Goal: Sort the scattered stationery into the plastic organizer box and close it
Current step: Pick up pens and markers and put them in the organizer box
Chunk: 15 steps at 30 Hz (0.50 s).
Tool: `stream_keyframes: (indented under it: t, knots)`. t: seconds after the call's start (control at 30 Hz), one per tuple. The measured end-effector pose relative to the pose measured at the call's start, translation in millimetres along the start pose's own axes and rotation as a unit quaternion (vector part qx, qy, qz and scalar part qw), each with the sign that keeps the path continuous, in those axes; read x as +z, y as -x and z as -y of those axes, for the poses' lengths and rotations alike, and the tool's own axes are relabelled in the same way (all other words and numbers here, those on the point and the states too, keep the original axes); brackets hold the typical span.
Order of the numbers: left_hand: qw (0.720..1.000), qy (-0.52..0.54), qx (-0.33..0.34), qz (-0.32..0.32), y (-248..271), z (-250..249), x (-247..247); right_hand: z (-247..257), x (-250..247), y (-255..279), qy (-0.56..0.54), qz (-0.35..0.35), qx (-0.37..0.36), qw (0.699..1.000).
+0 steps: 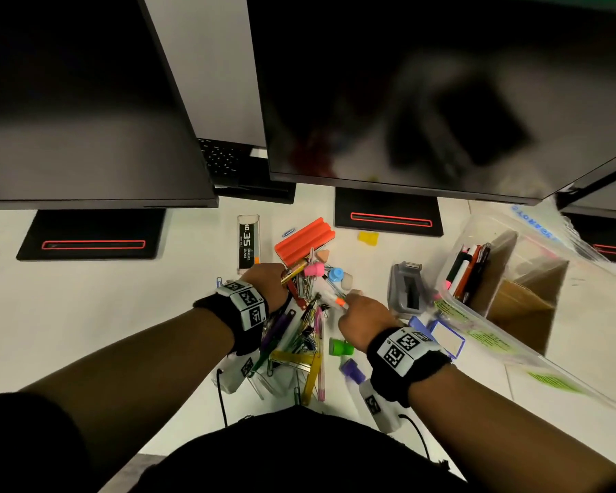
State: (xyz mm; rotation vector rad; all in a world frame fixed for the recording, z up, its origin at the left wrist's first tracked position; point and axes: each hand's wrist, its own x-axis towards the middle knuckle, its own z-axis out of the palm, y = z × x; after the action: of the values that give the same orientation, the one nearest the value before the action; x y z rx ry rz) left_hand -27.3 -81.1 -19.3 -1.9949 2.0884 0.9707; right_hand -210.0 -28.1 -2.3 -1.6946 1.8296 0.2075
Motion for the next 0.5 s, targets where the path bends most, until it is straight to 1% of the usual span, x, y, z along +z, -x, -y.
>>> stream_keyframes:
  t: [0.1, 0.2, 0.27, 0.37, 0.5]
  knots:
    - [1.0, -0.027, -0.004, 0.004, -1, 5, -4, 2, 9, 5, -0.007, 0.003, -0.032, 0.999]
    - [0.999, -0.04, -0.012, -0.003, 4, 19, -11, 2, 22, 5, 0.022, 0.041, -0.055, 0.997]
    - [0.999, -0.042, -0.016, -0.001, 11, 28, -16, 2, 28, 4, 0.039, 0.062, -0.057, 0.996]
    - [0.997, -0.074, -0.002, 0.034, 24, 34, -17, 4, 31, -2, 0.061, 0.055, -0.06, 0.995]
    - [0.991, -0.094, 0.032, 0.088, 36, 31, -2, 2, 26, -10, 0.058, 0.036, -0.048, 0.997]
